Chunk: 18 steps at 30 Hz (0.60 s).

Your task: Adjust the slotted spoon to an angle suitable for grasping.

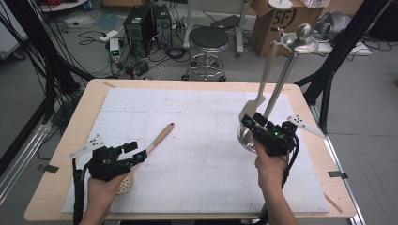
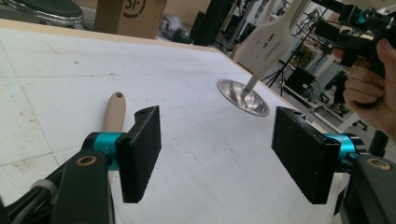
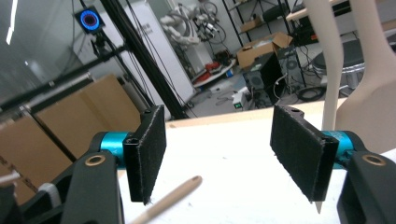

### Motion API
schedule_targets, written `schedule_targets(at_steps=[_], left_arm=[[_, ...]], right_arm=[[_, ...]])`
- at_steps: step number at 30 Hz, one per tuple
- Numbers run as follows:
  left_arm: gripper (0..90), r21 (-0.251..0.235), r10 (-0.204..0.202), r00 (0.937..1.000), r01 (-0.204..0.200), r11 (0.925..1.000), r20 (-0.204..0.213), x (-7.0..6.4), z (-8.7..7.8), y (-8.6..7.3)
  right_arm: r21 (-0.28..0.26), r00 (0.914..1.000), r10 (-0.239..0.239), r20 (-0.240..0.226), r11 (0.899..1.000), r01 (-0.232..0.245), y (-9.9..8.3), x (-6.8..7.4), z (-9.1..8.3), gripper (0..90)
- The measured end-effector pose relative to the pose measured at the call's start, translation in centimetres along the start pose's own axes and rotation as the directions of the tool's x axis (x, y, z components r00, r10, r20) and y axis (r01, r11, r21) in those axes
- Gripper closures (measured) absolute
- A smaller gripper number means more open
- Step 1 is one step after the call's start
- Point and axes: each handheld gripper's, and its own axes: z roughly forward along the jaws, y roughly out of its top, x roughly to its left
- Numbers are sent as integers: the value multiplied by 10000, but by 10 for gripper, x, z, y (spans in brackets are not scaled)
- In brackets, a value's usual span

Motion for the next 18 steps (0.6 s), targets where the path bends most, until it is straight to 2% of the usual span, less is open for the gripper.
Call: schedule_targets(at_steps=[3,7,9,12,18], left_arm=[[343,171,-30,9999,28,9999,99,4,2,2],[410,319,-235,9994,227,9992,247,11,5,7],[483,637,-136,9999,137,9979,-8,14,8,11],[569,955,-300,9983,346,9948,-493,17,14,15],[792,1433,-214,9978,301,9892,-621,26,21,14]], right_arm=[[146,9999,-150,44,9998,150,-3,-1,-1,355],[216,9999,-134,74,9997,133,-5,-4,-5,353],[281,9994,-310,161,9991,305,-6,-5,-6,353],[379,9983,-541,218,9979,533,-10,-5,-7,353],[400,9982,-556,204,9977,547,-16,-8,-9,353]])
